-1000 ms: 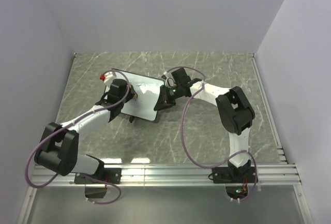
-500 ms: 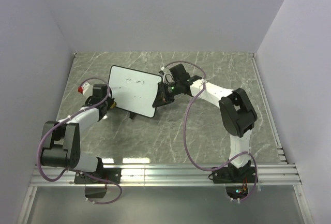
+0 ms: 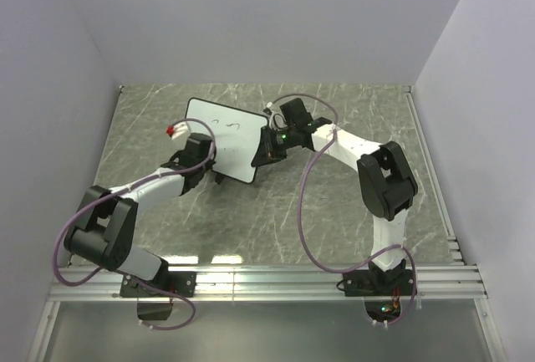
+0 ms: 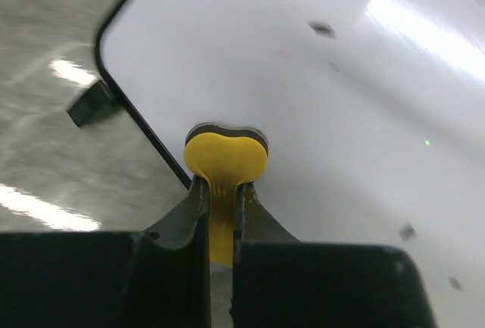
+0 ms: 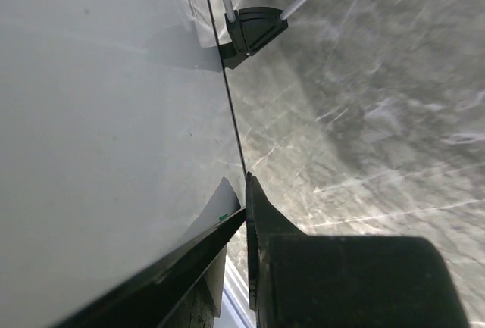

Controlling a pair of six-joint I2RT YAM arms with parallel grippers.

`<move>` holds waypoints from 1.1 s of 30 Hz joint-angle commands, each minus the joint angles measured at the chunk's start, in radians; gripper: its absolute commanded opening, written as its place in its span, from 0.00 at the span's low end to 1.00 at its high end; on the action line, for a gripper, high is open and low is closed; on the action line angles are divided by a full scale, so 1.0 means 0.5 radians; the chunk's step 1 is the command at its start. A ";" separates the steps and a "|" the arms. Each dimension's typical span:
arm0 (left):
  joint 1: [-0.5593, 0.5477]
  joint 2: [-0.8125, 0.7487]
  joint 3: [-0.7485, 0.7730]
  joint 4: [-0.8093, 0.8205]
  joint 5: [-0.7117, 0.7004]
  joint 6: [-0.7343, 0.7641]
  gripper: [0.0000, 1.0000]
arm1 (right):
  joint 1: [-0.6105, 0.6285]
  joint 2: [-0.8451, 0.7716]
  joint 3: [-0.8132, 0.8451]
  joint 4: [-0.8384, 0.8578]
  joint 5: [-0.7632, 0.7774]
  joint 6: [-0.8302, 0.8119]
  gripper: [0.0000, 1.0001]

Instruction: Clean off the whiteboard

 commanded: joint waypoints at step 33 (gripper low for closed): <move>-0.361 0.303 0.299 0.118 0.655 0.299 0.00 | 0.102 -0.015 0.025 -0.064 -0.340 0.209 0.00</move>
